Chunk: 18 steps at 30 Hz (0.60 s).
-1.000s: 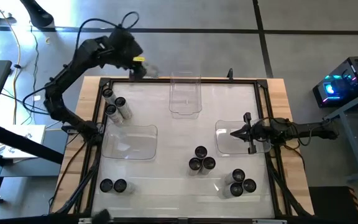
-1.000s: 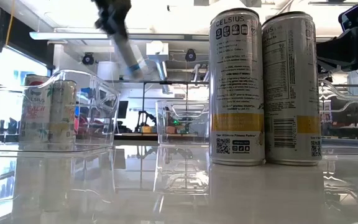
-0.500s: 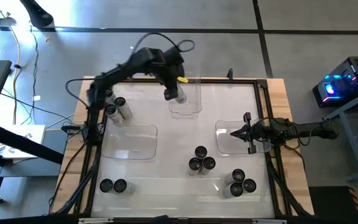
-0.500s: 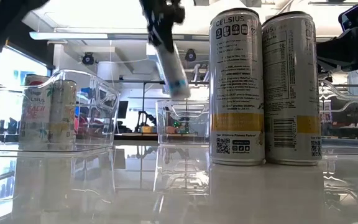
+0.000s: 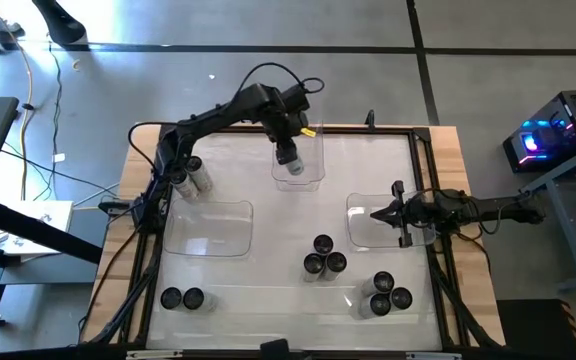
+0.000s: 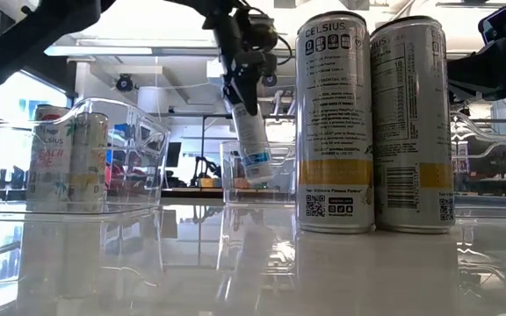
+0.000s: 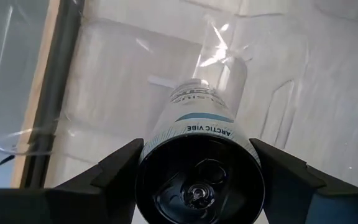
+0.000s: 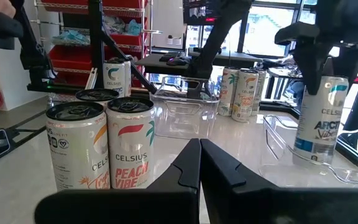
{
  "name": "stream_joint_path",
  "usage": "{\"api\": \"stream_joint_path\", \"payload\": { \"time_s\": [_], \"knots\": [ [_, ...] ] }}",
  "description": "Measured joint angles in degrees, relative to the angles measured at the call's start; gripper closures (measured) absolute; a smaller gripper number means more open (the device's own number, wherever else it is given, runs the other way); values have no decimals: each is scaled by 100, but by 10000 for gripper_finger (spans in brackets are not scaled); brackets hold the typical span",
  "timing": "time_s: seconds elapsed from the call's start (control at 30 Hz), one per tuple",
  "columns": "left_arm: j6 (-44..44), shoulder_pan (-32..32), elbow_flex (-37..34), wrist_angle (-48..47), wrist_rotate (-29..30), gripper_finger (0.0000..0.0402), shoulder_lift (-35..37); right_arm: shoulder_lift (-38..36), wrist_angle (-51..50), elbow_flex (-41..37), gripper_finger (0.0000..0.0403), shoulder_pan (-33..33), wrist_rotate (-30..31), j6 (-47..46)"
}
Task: Sort soda cans
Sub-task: Put the top left white-blue soda can into the top middle transparent bin
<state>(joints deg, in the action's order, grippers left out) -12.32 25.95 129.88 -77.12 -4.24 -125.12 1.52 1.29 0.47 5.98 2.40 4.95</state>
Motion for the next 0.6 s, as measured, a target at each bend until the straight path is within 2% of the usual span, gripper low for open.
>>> {"api": "stream_joint_path", "payload": {
  "time_s": [0.3,0.6],
  "knots": [
    [14,-246,9,522,-87,156,-109,1,-1,1,402,2,-1,0],
    [13,-420,2,623,-148,156,-367,2,-1,1,402,0,0,0]
  ]
}}
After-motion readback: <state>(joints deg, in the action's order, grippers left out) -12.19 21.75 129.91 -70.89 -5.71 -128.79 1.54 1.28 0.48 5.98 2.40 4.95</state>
